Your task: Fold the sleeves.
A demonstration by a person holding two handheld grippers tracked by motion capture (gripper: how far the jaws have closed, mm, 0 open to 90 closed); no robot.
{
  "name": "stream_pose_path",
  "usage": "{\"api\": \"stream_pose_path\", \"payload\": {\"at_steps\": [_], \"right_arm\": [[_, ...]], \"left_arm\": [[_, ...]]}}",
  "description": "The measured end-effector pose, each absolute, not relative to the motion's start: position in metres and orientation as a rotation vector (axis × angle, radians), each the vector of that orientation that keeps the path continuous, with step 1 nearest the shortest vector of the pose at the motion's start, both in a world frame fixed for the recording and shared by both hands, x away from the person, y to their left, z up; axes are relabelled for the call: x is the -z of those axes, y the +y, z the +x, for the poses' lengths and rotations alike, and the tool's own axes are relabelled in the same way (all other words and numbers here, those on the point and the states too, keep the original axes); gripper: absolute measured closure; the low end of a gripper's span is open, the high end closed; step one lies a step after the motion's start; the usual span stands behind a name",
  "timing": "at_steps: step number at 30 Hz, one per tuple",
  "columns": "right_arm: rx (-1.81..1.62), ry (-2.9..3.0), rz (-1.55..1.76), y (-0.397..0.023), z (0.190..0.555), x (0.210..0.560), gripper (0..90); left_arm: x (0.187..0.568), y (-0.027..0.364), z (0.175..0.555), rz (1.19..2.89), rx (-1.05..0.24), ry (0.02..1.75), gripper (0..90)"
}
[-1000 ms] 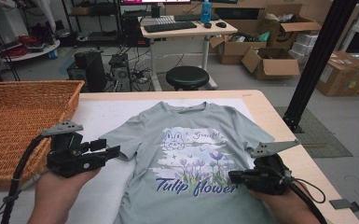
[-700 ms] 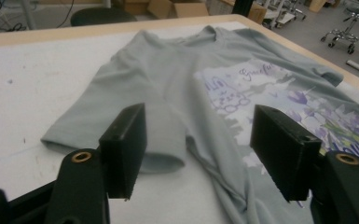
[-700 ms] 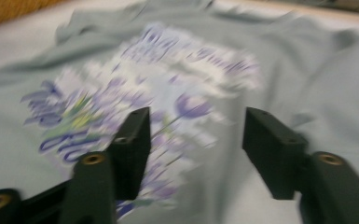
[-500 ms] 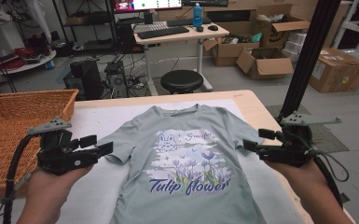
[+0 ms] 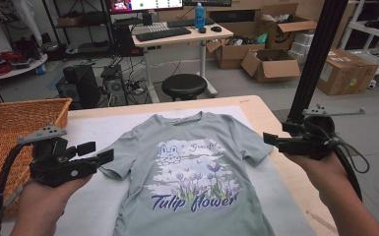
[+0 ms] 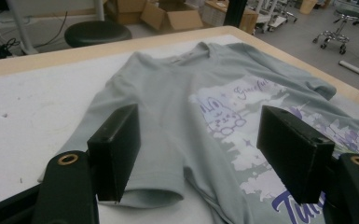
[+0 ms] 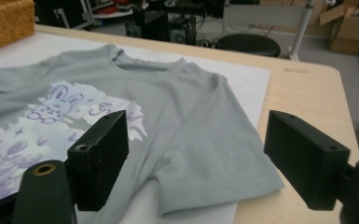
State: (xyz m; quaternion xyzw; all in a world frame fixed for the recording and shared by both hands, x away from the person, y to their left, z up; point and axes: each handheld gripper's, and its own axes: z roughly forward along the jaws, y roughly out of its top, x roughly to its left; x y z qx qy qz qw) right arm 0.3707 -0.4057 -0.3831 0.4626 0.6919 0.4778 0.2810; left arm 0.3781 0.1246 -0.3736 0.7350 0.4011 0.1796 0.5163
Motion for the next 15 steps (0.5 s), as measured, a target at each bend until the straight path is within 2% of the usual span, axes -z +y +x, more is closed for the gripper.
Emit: {"api": "stream_pose_path", "payload": {"at_steps": [10,15], "right_arm": [[-1.125,2.019,1.373,-0.412,0.421,0.419,34.6],[-1.049,2.054,1.445,-0.418,0.445,0.435,40.8]], "left_arm": [[0.378,0.127,0.395,1.757,-0.398,0.985,26.6],[0.379,0.13,0.408,1.759,-0.422,0.974,24.1]]}}
